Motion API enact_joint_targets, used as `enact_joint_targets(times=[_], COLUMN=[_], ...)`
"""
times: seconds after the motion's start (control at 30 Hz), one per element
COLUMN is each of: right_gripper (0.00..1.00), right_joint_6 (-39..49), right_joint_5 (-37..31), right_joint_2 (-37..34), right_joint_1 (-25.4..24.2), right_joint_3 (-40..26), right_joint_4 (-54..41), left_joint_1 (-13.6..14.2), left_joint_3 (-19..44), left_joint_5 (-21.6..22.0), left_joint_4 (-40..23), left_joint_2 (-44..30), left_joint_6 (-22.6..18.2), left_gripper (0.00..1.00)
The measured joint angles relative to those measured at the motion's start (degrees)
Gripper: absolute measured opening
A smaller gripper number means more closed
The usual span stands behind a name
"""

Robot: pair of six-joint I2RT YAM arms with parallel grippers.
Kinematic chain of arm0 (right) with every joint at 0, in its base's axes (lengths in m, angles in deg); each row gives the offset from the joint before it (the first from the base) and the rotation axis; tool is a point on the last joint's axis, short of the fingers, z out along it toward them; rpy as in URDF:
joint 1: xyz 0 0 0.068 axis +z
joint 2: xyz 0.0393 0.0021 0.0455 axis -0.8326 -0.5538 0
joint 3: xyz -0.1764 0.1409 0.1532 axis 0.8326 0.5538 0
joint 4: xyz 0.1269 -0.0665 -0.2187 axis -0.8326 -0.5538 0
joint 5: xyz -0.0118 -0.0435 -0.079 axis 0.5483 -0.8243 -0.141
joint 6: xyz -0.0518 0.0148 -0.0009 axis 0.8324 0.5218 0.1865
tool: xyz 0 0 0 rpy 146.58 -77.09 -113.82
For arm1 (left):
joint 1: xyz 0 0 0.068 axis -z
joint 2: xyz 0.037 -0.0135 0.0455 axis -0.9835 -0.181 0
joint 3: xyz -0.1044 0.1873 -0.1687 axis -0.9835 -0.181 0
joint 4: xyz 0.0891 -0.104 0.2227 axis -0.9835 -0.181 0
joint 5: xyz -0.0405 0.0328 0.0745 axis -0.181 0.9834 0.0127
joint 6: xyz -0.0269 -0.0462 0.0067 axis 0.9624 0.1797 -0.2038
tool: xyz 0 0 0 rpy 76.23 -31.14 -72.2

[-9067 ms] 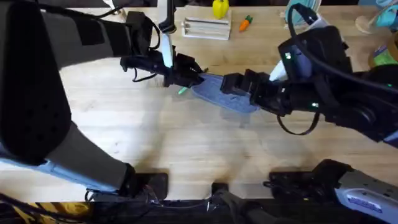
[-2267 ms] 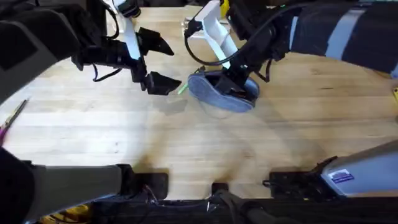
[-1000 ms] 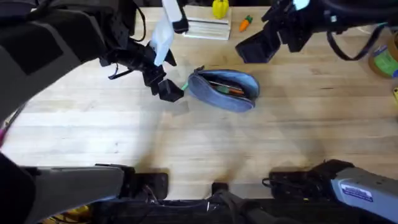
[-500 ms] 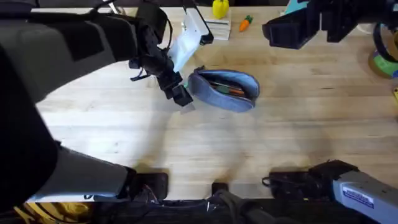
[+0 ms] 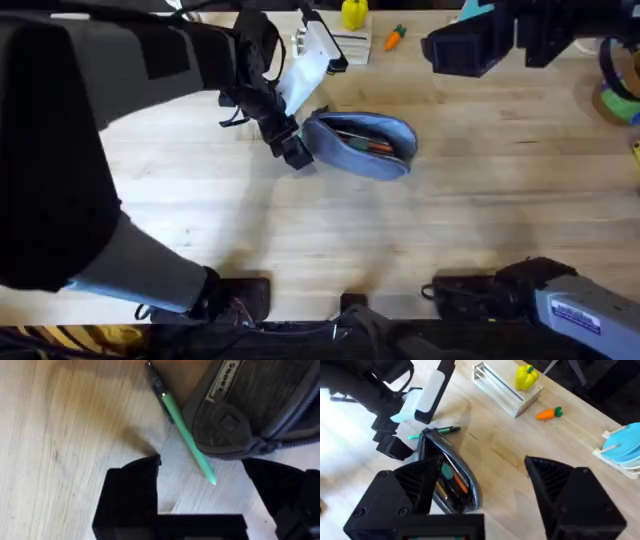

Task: Unzip the bag, pick up the pens from the table one at a time and place them inside, then zip the bag closed.

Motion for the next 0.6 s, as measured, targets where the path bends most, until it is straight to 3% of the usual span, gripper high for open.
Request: enact_joint_targets(times=[0.5, 0.53, 0.6], right_gripper=[0.997, 0.997, 0.998], right_joint_6=[-0.2, -0.2, -0.2], right_joint_5=[0.0, 0.0, 0.0], right_joint_2=[0.0, 0.0, 0.0], right_joint_1=[0.0, 0.0, 0.0], right_joint_3=[0.0, 0.0, 0.0], right_joint_4=[0.0, 0.0, 0.0], left_joint_1=[-0.1, -0.2, -0.2], left_joint_3=[0.3, 0.3, 0.4], left_joint_5=[-0.9, -1.0, -1.4], left_joint_4=[-0.9, -0.8, -0.4], left_joint_2=[-0.1, -0.1, -0.4], left_joint_6=[1.4, 2.2, 3.0], left_gripper=[0.993, 0.950, 0.668])
